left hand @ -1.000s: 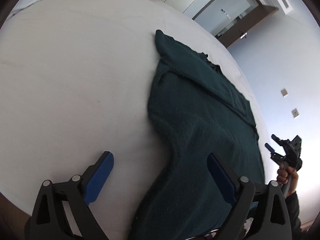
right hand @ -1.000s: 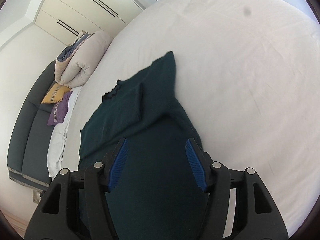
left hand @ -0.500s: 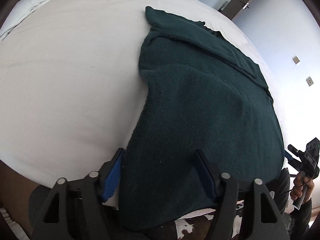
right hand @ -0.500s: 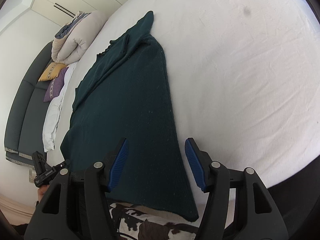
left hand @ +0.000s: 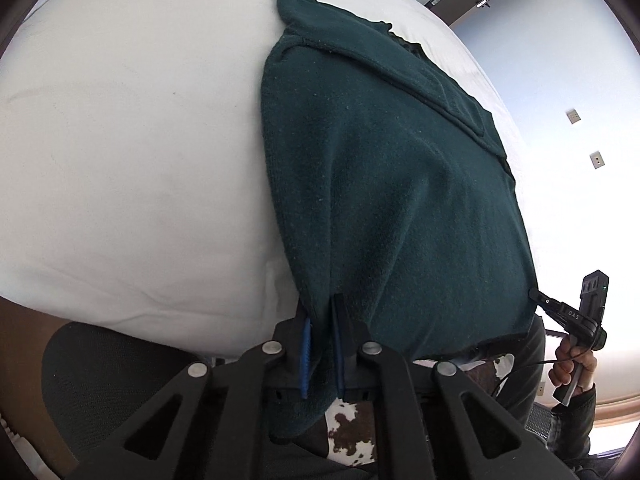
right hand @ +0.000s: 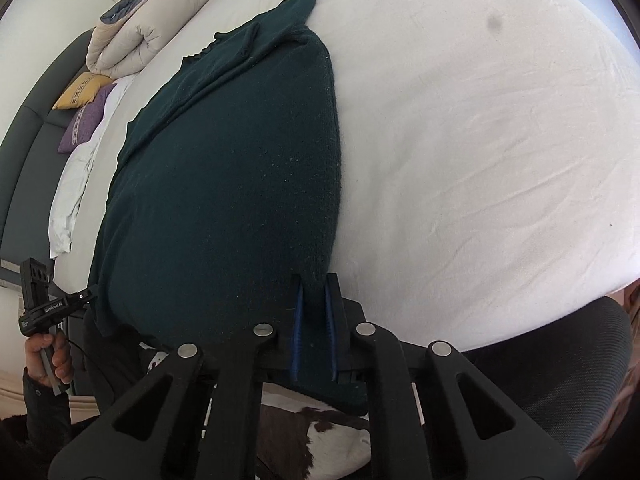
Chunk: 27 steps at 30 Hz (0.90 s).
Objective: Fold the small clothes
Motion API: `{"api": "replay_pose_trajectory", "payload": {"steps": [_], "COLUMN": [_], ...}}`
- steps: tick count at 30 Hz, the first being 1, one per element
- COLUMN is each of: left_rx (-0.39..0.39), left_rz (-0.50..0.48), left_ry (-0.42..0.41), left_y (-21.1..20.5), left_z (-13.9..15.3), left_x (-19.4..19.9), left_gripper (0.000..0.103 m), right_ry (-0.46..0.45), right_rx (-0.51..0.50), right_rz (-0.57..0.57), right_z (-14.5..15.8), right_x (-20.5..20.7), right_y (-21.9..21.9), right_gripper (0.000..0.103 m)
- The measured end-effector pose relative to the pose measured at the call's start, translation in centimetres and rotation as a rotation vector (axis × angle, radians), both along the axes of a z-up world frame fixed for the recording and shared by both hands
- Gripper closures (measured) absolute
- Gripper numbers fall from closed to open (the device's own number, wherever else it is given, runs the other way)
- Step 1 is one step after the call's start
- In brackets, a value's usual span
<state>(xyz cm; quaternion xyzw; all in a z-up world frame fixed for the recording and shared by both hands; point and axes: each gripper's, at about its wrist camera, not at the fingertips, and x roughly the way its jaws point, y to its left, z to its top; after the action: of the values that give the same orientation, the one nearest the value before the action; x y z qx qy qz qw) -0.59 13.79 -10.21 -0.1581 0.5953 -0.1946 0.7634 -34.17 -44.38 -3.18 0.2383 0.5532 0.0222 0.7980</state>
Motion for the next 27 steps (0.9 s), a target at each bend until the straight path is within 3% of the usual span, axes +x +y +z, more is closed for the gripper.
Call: {"api": "replay_pose_trajectory", "payload": {"steps": [4, 7, 9, 11, 12, 14, 15, 16, 17, 19, 24, 26, 27], "left_rx": [-0.040, -0.116, -0.119, -0.130, -0.144, -0.178, -0.166, -0.147, -0.130, -0.081, 0.053, 0.093, 0.121], "left_rz": [0.072, 0.156, 0.164, 0.151, 0.152, 0.156, 0.149, 0.139, 0.126, 0.086, 0.008, -0.016, -0.026], "left_ry": [0.013, 0.063, 0.061, 0.059, 0.066, 0.046, 0.042, 0.042, 0.043, 0.048, 0.088, 0.104, 0.109], "left_y": [1.9, 3.7, 3.9, 3.9, 4.0, 4.1, 3.9, 3.6, 3.2, 2.1, -0.1, -0.6, -0.9], "left_z": [-0.3, -2.1, -2.2, -2.1, -2.2, -2.1, -2.0, -1.9, -1.7, -1.7, -2.4, -2.7, -2.8], "left_x": [0.5, 1.1, 0.7, 0.1, -0.2, -0.8, -1.0, -1.2, -1.3, -1.2, -0.8, -0.8, -0.7], "left_gripper": [0.094, 0.094, 0.094, 0.077, 0.053, 0.045, 0.043, 0.039, 0.037, 0.032, 0.032, 0.037, 0.044], "right_ry": [-0.022, 0.031, 0.044, 0.045, 0.044, 0.027, 0.020, 0.012, 0.000, -0.011, -0.009, 0.004, 0.011], "right_rx": [0.022, 0.046, 0.091, 0.150, 0.161, 0.182, 0.199, 0.215, 0.232, 0.254, 0.263, 0.273, 0.277], "right_rz": [-0.015, -0.046, -0.086, -0.110, -0.116, -0.115, -0.117, -0.128, -0.143, -0.142, -0.102, -0.087, -0.082], "right_z": [1.3, -0.3, -1.1, -1.4, -1.5, -1.7, -1.8, -2.0, -2.0, -2.1, -2.5, -2.7, -2.8], "right_x": [-0.6, -0.8, -1.5, -2.1, -2.4, -3.0, -3.2, -3.4, -3.7, -3.8, -3.8, -3.8, -3.8], "right_y": [-1.2, -2.5, -3.4, -4.0, -4.2, -4.6, -4.7, -4.7, -4.9, -5.0, -4.5, -4.2, -4.1], "right_gripper": [0.094, 0.094, 0.093, 0.087, 0.085, 0.071, 0.064, 0.047, 0.043, 0.043, 0.043, 0.043, 0.043]}}
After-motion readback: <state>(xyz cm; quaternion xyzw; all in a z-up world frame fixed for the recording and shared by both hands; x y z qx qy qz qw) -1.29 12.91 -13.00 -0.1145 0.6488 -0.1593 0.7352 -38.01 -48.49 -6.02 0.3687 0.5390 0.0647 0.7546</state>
